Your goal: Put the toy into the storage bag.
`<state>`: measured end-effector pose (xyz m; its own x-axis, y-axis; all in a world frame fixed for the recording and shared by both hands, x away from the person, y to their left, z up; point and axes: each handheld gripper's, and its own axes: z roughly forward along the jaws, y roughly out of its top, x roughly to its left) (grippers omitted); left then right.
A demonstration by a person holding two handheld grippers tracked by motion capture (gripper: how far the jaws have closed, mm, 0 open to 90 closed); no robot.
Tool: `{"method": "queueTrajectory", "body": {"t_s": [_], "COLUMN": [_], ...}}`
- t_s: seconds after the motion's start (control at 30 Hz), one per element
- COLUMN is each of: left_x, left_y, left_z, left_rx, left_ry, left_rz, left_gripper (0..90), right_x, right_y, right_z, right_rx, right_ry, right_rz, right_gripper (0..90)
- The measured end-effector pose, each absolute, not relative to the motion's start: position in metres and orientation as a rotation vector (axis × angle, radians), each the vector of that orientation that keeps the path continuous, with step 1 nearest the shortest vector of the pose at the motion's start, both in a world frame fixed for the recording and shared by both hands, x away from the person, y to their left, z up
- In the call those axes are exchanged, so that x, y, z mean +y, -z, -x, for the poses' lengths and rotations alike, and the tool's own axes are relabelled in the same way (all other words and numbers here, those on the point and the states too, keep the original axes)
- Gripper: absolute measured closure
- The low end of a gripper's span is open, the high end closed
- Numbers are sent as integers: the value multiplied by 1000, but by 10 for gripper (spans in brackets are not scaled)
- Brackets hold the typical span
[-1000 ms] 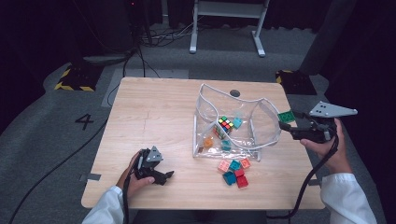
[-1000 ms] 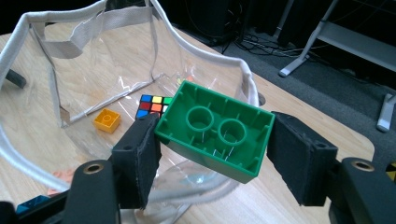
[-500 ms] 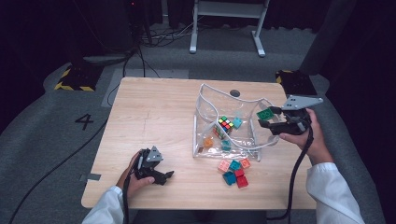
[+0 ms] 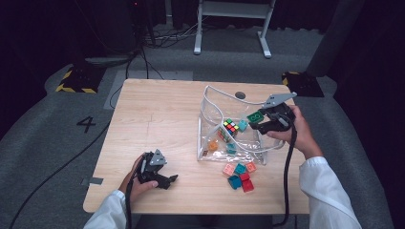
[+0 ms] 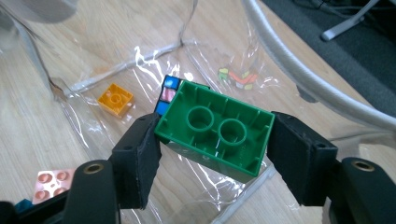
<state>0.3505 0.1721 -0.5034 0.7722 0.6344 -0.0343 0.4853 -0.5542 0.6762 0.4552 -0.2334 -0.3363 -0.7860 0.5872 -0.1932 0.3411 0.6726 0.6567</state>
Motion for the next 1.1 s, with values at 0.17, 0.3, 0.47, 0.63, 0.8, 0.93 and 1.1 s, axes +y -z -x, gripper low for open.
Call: {"method": "queueTrajectory", "body": {"t_s": [0.17,0.3,0.47,0.63,0.8,0.93,1.1], "left_x": [172,172,172,172,172,173,172], "left_y": [503,503,503,503,503,503,503], "left_z": [-351,-351,-351,-350,-350,-351,-351], "left_rx": [826,823,823,826,827,824,823], "left_ry": [-296,-294,-294,-294,-296,-297,-293], "left_rz": [-2273,-2273,-2274,-2273,-2273,-2276,-2274], "left_gripper": [103,104,104,104,104,104,104], "right_x": [-226,-224,-230,-241,-253,-255,-256], "right_y": [338,343,349,350,346,343,344], "right_z": [-464,-468,-471,-471,-470,-467,-466], "right_rx": [2551,2588,2627,2649,2648,2657,2657], "right_ry": [-764,-686,-552,-406,-311,-304,-316], "right_rz": [-693,-663,-662,-664,-671,-642,-642], "right_gripper": [355,355,356,356,357,357,356]}}
